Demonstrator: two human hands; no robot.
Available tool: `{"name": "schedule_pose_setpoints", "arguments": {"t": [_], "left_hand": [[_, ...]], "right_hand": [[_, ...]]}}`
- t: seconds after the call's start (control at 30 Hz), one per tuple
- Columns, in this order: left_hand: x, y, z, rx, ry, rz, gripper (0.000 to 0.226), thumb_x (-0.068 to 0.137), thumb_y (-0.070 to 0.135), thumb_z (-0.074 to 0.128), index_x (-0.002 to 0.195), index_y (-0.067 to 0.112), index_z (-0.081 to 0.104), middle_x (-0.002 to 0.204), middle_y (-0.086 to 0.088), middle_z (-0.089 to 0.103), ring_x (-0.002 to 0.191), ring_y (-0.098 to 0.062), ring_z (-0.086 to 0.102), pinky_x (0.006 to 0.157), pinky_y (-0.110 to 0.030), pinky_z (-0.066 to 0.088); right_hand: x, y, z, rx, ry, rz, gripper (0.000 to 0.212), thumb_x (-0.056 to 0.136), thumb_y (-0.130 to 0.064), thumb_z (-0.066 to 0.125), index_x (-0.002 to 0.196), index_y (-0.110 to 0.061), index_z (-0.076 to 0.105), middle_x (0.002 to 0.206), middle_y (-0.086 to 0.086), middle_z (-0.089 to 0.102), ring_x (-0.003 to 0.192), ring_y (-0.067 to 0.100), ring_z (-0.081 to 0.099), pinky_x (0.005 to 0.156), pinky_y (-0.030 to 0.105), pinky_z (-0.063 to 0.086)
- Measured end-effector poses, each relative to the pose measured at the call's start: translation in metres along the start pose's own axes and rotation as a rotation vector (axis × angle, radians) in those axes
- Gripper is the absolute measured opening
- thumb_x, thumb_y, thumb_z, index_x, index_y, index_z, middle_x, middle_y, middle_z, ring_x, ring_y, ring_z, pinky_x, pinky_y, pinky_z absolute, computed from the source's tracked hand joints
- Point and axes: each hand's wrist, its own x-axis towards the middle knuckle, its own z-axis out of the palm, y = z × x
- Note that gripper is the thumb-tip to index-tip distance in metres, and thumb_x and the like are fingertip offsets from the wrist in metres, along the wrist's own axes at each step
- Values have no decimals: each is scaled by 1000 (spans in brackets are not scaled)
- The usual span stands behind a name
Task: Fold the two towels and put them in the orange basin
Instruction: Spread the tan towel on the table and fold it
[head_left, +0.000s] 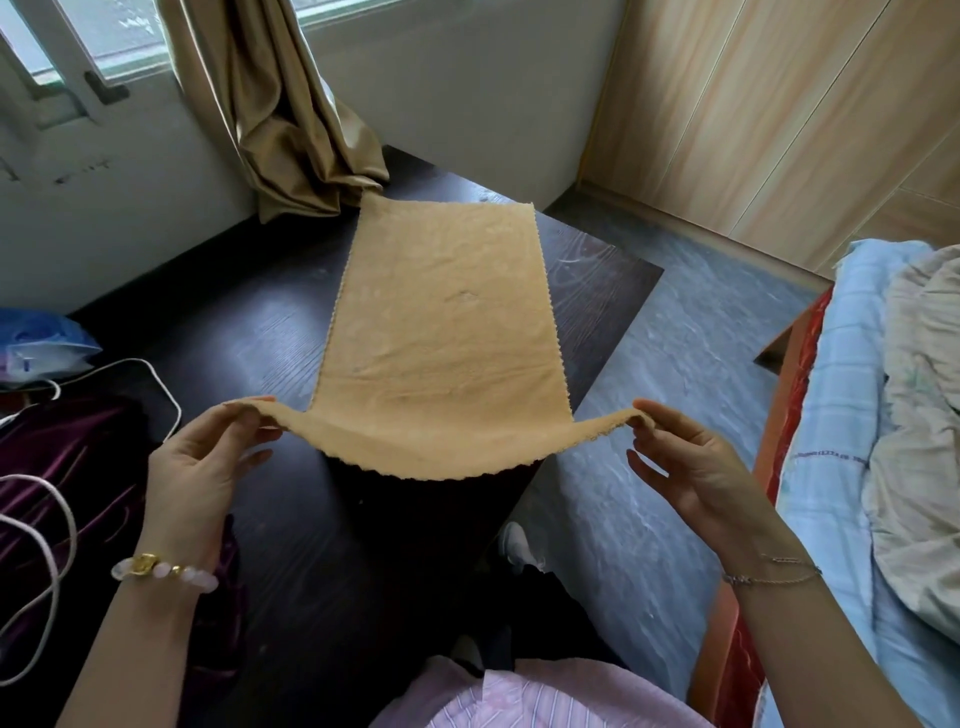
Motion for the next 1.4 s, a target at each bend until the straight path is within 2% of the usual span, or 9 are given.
{"name": "schedule_pose_setpoints", "arguments": {"t": [0.2,0.53,0.6,0.73,0.9,1.03,1.2,1.3,1.4], "left_hand": [[3,3,6,94,-23,37,16,88,20,58,97,11,68,91,-5,70,83,-15,65,69,-14,53],[5,4,11,158,-77,74,10,84,22,59,87,22,69,75,12,71,73,-2,63,74,-29,48],[4,5,11,157,-84,70,11,84,21,59,88,21,69,75,12,71,74,-3,63,74,-28,49],[4,4,9,163,-89,68,12,87,16,59,89,22,69,75,13,71,74,-3,63,70,-21,50],[4,3,8,170,-96,87,15,85,22,59,84,30,71,74,13,70,70,-1,62,66,-13,50],[3,4,8,184,-103,100,22,84,24,60,79,42,72,75,13,70,72,-1,60,68,-12,51],[5,4,8,234,-85,121,26,85,20,61,79,43,72,90,-7,63,82,-14,59,73,-24,53],[8,4,8,266,-55,127,19,84,19,64,80,35,72,93,-13,59,85,-20,60,81,-41,53],[11,4,10,288,-17,123,24,82,18,67,73,39,70,99,-14,58,91,-27,60,83,-43,49]], "right_hand": [[5,-1,4,-6,-11,6,72,18,-42,95,84,-22,78,86,-2,74,78,6,69,82,28,54],[12,0,4,-11,-34,8,61,27,-36,93,84,-23,78,83,-5,74,73,4,68,71,22,57],[13,0,4,1,-43,21,51,33,-30,89,83,-23,78,82,-4,73,72,5,67,69,22,57],[15,2,6,-23,-29,26,71,17,-40,95,83,-23,78,82,-4,74,71,4,68,66,21,57],[15,5,5,-30,-26,21,73,16,-41,95,85,-23,78,84,-4,74,72,4,68,67,22,56],[13,4,6,-25,-42,40,47,38,-27,87,84,-22,78,83,-4,73,72,5,68,68,22,57],[11,2,10,-26,-30,44,36,49,-22,75,85,-20,77,81,-5,73,73,4,68,71,23,58],[14,3,9,-25,-11,47,27,66,-14,66,92,-18,72,79,-5,72,70,3,66,75,24,56],[19,3,10,-30,-11,43,22,60,-24,73,82,-22,77,81,-5,72,67,4,66,72,23,58]]}}
